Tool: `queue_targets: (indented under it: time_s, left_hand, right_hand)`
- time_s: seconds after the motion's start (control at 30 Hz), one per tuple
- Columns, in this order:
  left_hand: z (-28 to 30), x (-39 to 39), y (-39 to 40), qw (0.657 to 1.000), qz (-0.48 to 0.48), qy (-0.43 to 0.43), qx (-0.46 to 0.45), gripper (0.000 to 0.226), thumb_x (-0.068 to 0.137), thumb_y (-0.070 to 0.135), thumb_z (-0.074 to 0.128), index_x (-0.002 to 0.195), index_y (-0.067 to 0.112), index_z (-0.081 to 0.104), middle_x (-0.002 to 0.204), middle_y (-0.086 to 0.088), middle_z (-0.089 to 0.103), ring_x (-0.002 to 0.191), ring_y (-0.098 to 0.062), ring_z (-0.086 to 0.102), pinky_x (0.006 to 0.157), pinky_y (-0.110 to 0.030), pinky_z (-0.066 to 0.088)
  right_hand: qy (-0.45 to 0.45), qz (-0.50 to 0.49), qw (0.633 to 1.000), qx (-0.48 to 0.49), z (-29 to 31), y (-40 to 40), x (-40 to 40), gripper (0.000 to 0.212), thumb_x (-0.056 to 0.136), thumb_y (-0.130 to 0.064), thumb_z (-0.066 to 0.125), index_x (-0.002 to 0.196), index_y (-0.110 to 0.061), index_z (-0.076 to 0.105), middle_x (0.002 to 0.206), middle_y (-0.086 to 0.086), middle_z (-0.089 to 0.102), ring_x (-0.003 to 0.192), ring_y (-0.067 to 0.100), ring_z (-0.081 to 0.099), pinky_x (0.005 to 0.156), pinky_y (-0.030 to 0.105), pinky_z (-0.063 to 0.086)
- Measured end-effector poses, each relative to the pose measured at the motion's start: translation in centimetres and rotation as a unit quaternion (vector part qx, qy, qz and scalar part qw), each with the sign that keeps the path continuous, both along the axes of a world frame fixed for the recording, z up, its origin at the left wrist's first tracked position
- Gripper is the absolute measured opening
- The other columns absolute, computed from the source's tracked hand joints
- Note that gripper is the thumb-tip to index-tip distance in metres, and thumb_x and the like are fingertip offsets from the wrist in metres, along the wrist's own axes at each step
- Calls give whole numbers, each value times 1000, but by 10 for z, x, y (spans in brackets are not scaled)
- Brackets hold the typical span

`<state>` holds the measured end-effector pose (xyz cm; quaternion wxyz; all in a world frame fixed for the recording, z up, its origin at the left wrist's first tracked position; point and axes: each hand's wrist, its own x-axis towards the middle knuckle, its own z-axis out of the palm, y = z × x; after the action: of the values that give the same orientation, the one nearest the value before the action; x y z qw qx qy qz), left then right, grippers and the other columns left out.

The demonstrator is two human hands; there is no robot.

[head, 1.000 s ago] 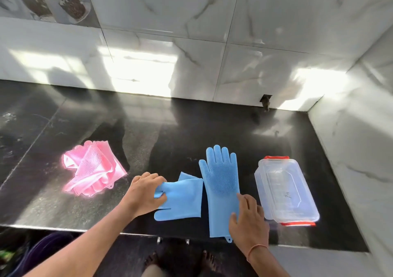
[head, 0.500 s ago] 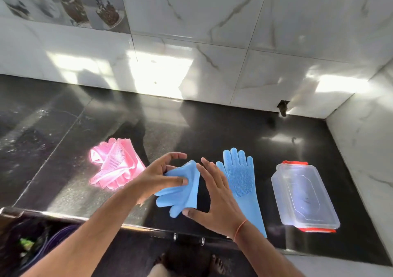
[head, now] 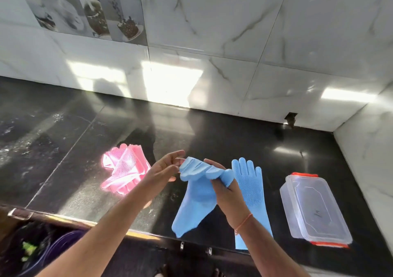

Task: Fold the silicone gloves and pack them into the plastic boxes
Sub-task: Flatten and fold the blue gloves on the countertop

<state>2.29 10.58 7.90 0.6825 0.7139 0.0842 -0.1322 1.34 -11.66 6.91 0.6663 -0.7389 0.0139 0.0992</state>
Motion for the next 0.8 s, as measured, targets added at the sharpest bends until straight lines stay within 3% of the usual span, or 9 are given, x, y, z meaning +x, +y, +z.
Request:
queue_targets:
  time_s: [0.07,0.13,0.2,0.27,0.33,0.4,0.5,0.7,0.8]
  left_hand:
    - [-17,-6,-4,999,-36,22,12,47,111,35,64,156,36,51,149,8,67,139,-20,65,127,-56,41]
    - [-29,-14,-9,994,-75,73,-28,51,106,65,59,154,49,52,150,14,68,135,-14,68,127,-57,41]
    - [-45,-22,-12,983,-97,96,-124,73,95,84,56,156,44,55,149,3,71,133,-24,72,119,-55,51]
    - [-59,-28,-16,968,-102,95,-209,85,92,89,53,158,35,56,152,-9,68,138,-35,68,112,-54,57]
    - [-69,-28,-23,958,-57,93,-265,79,98,82,52,161,33,53,157,-11,64,144,-37,62,111,-57,57]
    - [-76,-21,-30,952,15,89,-292,66,104,63,65,160,29,55,155,-12,65,141,-37,65,108,-55,60]
    - [-88,-7,-38,952,91,79,-283,48,109,29,70,155,30,59,150,-12,69,134,-40,69,99,-54,65]
    - [-101,23,-43,967,105,103,-210,40,110,22,67,149,25,58,137,-11,76,121,-36,77,92,-54,66]
    - [-109,35,-42,971,97,147,-164,37,110,17,67,145,24,57,126,-6,80,112,-30,81,84,-47,69]
  right_hand:
    - [66,-17,997,38,5,0,2,25,112,-28,57,121,-36,78,122,4,79,127,26,70,110,58,54]
    - [117,-10,990,78,8,-2,5,24,111,-36,58,112,-29,80,121,15,77,126,34,70,109,64,54]
    - [164,-9,981,101,9,-5,9,29,105,-48,63,116,-26,79,118,9,80,120,28,74,105,57,58]
    - [206,-2,974,96,8,-7,14,41,100,-57,67,123,-24,76,118,2,82,115,23,77,105,50,58]
    - [225,25,973,55,5,-5,20,40,100,-57,68,123,-26,74,116,-4,83,111,19,78,102,48,60]
    - [226,33,974,10,1,-3,26,35,99,-53,72,122,-27,73,112,-5,83,107,19,79,97,48,63]
    - [204,30,978,16,-9,-2,36,34,99,-31,78,131,-25,68,117,1,81,105,21,80,97,50,64]
    - [207,8,978,29,-35,-13,48,72,93,-9,82,154,-24,46,126,1,77,110,20,78,92,44,66]
    - [236,14,971,-29,-53,-22,43,91,95,-15,81,167,-23,26,129,1,72,115,23,75,97,56,63]
